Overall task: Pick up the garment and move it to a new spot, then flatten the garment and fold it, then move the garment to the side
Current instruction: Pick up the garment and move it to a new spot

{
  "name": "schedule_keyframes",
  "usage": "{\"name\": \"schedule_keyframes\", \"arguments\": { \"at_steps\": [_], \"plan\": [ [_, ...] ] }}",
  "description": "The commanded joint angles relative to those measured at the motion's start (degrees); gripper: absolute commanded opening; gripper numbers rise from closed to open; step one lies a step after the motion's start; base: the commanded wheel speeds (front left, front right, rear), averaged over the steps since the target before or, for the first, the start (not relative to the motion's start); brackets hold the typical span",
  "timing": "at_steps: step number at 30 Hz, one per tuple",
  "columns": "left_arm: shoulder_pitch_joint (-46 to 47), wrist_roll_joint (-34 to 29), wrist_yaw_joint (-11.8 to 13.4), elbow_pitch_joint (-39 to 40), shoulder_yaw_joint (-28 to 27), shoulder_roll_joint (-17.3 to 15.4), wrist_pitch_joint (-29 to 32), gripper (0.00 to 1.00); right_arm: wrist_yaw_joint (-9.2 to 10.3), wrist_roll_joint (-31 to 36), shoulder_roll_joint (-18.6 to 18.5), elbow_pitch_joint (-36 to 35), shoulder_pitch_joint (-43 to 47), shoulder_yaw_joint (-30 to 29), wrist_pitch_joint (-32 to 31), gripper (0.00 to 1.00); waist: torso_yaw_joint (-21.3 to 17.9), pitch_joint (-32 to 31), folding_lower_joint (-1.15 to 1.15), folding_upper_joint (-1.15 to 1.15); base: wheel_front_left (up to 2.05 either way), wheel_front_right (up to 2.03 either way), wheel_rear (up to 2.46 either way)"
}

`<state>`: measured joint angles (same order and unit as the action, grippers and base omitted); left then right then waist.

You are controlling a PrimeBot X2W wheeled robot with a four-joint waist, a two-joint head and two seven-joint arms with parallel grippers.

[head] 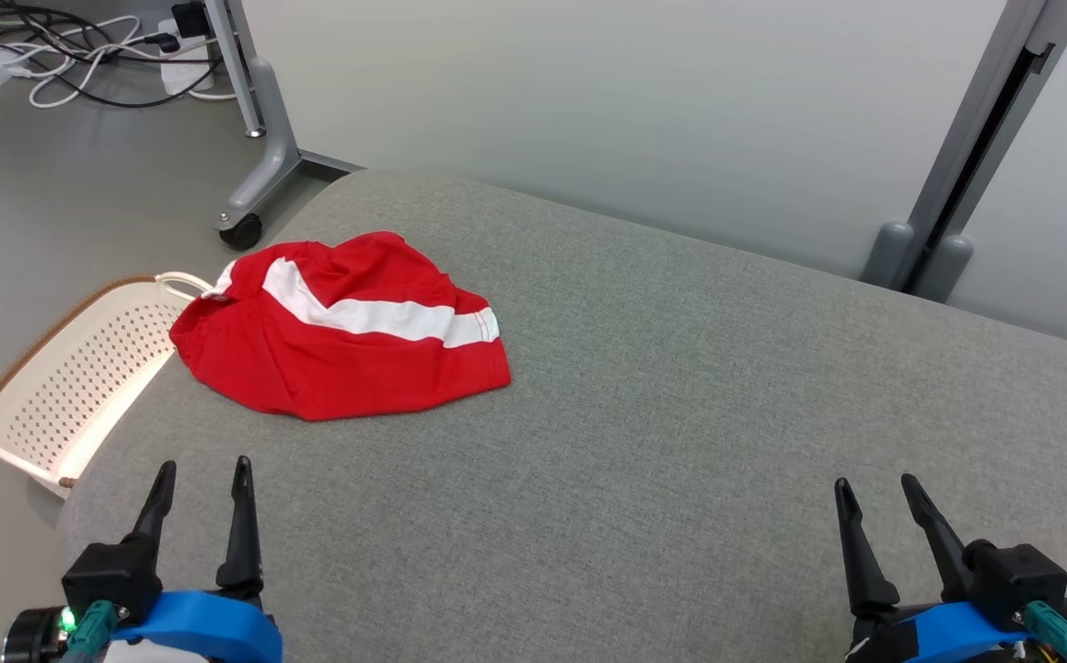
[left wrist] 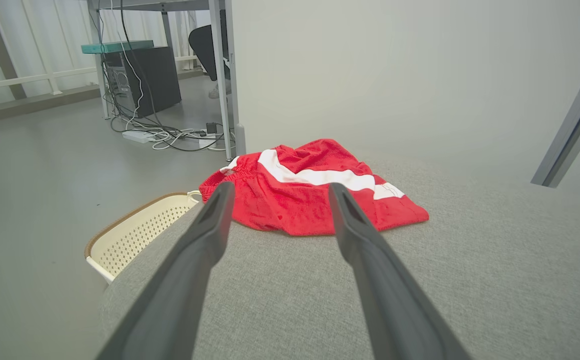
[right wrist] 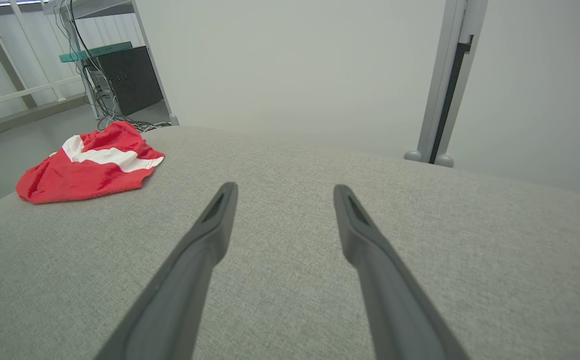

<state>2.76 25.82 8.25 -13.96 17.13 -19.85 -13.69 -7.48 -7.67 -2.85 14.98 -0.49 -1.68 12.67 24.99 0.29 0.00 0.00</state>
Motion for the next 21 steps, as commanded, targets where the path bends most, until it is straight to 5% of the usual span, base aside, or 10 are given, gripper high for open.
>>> {"name": "schedule_keyframes", "arguments": {
  "at_steps": [1,6,11,21],
  "plan": [
    [1.15,0.61,-0.37,0.54,-0.66,-0.78,0.42,1.0,-0.03,-0.17,-0.1,-0.04,-0.14,0.15,0.15,1.0,-0.28,0.17,0.0,0.0,0.0,0.0,0.0],
    [5.2,1.37,-0.96,2.74,-2.93,-3.93,2.3,1.0,-0.03,0.48,-0.1,-0.75,-0.94,0.47,-0.27,1.0,-1.78,1.3,0.0,0.0,0.0,0.0,0.0],
    [11.82,3.65,-0.99,3.09,-5.12,-7.66,10.93,1.0,-0.03,1.09,-0.1,-2.08,-2.03,1.01,-1.14,1.0,-4.52,4.17,0.0,0.0,0.0,0.0,0.0],
    [23.67,10.94,-4.86,-9.85,-10.54,-13.93,21.12,1.0,-0.02,2.33,-1.24,-6.18,-5.81,3.37,-3.42,1.0,-15.14,13.86,0.0,0.0,0.0,0.0,0.0]
  ]
}}
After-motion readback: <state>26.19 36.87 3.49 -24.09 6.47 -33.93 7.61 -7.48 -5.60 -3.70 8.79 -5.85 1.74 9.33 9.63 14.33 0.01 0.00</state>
